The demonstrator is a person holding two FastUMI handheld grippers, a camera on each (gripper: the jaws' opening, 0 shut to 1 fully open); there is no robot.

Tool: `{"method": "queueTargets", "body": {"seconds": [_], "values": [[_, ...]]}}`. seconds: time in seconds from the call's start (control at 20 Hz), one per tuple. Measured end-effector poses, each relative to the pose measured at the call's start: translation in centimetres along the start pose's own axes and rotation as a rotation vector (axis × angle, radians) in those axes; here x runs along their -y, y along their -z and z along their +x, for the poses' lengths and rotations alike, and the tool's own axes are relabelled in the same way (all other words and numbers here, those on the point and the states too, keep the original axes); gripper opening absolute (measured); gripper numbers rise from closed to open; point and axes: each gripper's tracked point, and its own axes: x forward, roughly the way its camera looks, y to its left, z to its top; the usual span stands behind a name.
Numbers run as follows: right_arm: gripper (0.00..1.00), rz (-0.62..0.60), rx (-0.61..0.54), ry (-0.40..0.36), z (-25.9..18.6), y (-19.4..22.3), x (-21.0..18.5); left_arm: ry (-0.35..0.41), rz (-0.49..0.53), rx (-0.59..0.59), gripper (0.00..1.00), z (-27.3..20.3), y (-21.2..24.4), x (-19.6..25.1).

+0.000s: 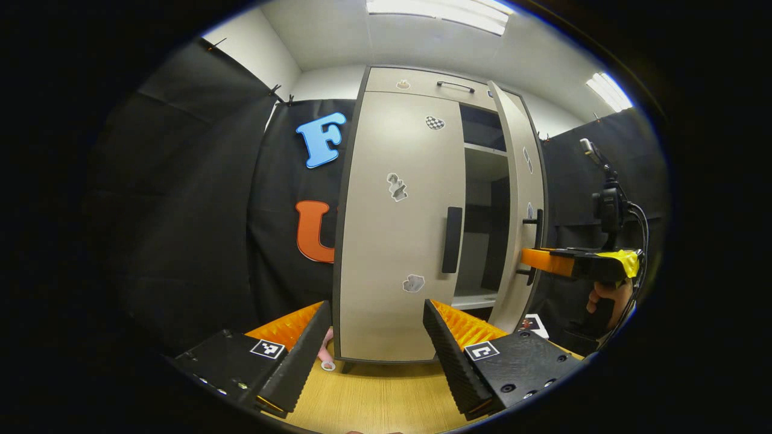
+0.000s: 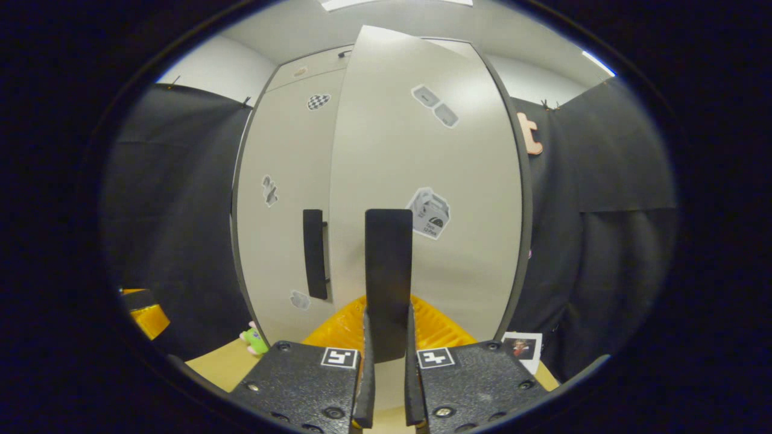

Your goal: Open the right door of the double-door shoe cabinet with the right hand, and open the left door with the left hand.

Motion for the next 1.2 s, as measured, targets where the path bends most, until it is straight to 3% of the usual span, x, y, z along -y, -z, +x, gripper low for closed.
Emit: {"method": "queueTargets", "body": {"seconds": [0.3, 0.65, 1.2], "values": [[0.20, 0.012, 0.000, -0.006, -3.7, 0.2, 2.9, -0.010, 0.000, 0.004, 0.92, -0.5, -0.1, 1.5], [0.19, -0.001, -0.004, 0.037, -7.4, 0.3, 7.8, -0.012, -0.006, -0.001, 0.92, -0.3, 0.5, 3.5], [0.09, -0.013, 0.010, 0.120, -8.8, 0.0, 13.3, 0.012, 0.006, -0.012, 0.92, 0.5, 0.8, 6.7]]}}
